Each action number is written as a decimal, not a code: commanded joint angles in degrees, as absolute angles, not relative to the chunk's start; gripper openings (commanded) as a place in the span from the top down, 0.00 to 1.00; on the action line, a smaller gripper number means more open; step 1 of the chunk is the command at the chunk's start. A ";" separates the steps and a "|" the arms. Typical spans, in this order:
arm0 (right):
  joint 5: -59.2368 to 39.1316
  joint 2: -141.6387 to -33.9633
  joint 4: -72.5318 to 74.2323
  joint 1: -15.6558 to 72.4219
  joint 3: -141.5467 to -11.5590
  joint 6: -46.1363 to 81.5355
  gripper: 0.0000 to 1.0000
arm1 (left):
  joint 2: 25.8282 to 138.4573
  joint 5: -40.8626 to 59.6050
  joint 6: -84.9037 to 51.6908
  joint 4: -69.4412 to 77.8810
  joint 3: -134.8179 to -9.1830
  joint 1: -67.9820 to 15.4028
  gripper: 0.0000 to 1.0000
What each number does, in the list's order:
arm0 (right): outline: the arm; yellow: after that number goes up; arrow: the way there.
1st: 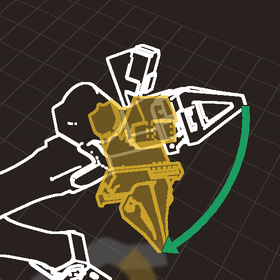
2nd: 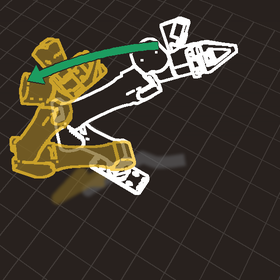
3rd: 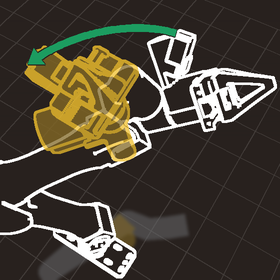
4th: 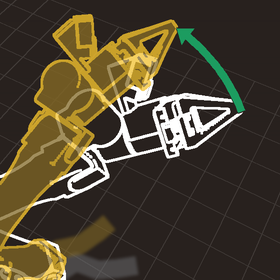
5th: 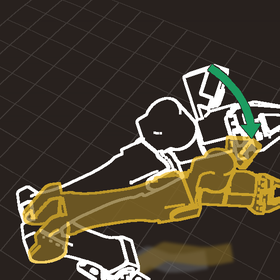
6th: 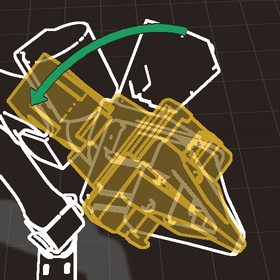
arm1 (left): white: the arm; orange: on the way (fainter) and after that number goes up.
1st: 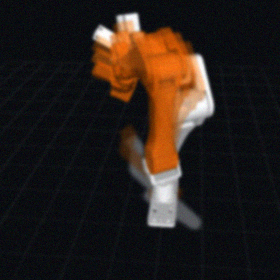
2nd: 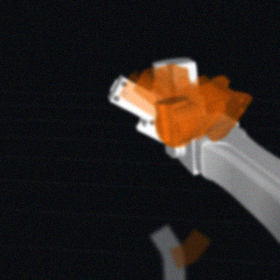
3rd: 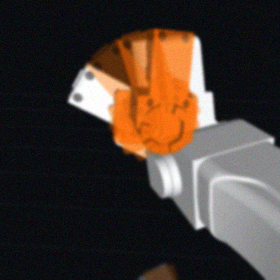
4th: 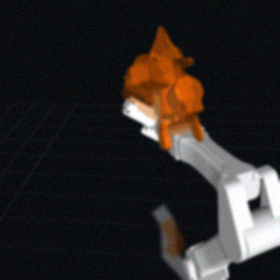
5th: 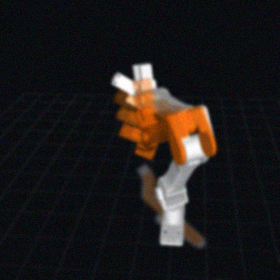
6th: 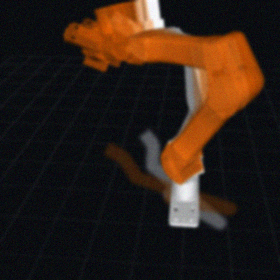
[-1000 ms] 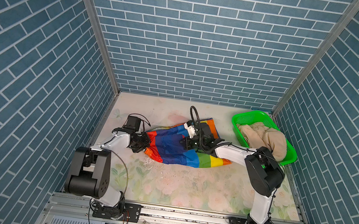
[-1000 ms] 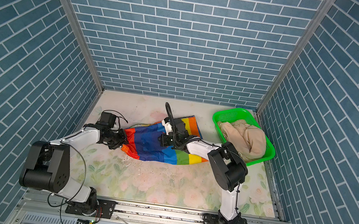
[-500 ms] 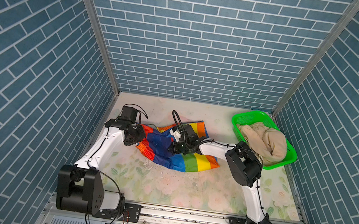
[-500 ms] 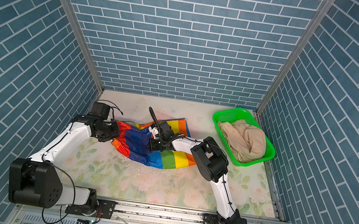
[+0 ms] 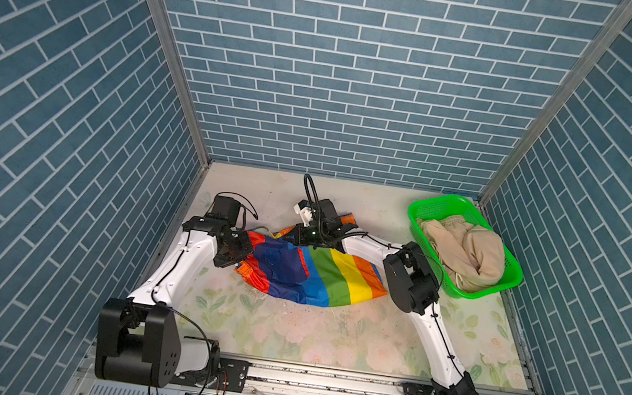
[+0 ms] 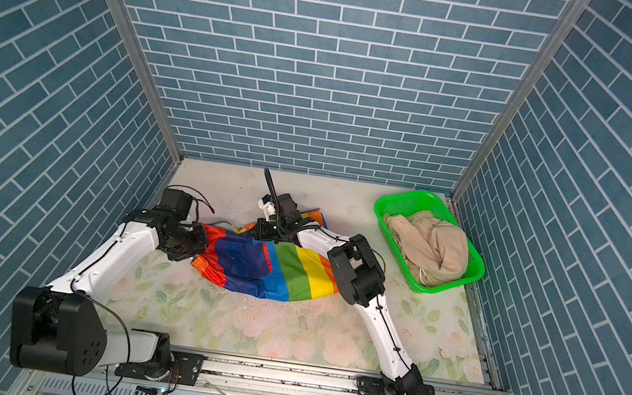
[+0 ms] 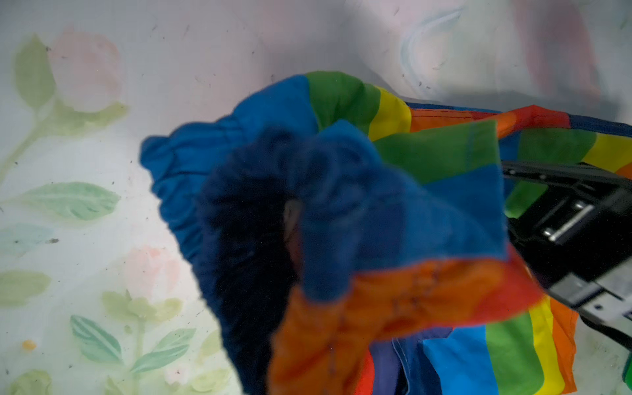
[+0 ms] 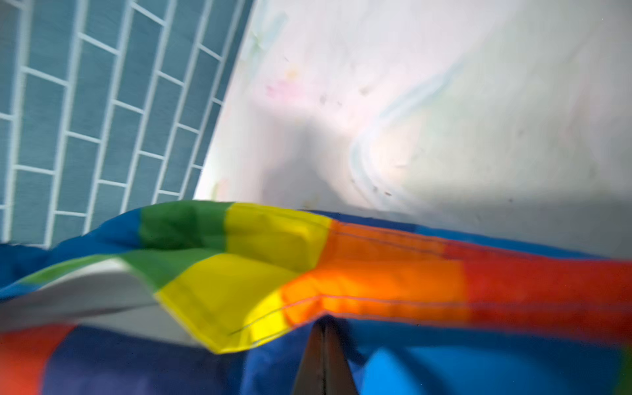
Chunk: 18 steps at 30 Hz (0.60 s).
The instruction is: Fold and stack the shorts
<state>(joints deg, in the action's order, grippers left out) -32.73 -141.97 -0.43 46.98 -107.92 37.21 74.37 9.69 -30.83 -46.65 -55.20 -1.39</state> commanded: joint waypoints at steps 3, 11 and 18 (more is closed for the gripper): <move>-31.51 -148.10 -3.78 47.29 -114.79 41.51 1.00 | 73.27 10.27 -30.32 -47.05 -52.72 -0.53 0.90; -21.06 -152.03 -5.98 46.68 -119.54 44.50 1.00 | 71.07 10.73 -29.88 -47.40 -48.10 -0.53 0.90; -23.60 -152.64 -8.72 46.68 -123.12 42.94 1.00 | 70.68 7.46 -28.25 -49.84 -48.82 -0.53 0.90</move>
<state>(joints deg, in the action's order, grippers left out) -26.04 -151.20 -4.16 47.13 -122.48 42.87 70.83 9.69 -30.13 -45.52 -46.92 -0.71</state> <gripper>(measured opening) 0.046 0.108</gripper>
